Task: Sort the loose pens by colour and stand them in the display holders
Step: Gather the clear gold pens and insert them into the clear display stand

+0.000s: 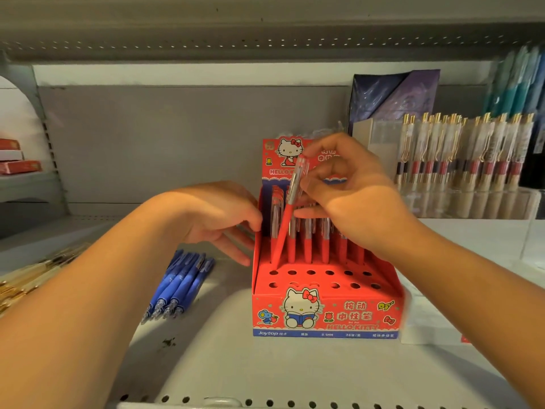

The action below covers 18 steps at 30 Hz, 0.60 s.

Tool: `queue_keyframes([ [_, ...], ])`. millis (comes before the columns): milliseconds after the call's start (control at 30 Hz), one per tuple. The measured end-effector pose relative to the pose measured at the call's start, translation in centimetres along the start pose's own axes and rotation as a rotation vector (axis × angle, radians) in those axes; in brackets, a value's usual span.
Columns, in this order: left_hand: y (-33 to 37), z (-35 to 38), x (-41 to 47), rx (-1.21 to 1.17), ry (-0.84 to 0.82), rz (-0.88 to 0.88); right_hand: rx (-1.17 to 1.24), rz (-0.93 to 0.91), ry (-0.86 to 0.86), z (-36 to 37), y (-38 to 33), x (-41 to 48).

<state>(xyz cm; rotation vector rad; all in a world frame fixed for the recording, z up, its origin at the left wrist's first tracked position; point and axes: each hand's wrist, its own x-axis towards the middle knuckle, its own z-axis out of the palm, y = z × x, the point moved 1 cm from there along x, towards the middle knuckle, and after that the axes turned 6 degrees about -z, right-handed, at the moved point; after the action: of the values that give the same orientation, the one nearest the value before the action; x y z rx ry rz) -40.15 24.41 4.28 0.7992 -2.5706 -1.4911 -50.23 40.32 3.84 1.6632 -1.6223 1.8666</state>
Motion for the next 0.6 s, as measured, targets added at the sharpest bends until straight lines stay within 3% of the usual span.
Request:
queue_keyframes([
  [267,0.0,0.4,-0.5,-0.014,-0.049,0.02,0.117,0.037,-0.081,0.0,-0.5,0.0],
  [467,-0.1,0.8,-0.6,-0.009,-0.028,0.021,0.056,0.018,-0.094,0.1,0.0,-0.1],
  [600,-0.3,0.8,-0.7,-0.032,-0.018,0.025,-0.042,0.06,-0.235,1.3,0.8,-0.9],
])
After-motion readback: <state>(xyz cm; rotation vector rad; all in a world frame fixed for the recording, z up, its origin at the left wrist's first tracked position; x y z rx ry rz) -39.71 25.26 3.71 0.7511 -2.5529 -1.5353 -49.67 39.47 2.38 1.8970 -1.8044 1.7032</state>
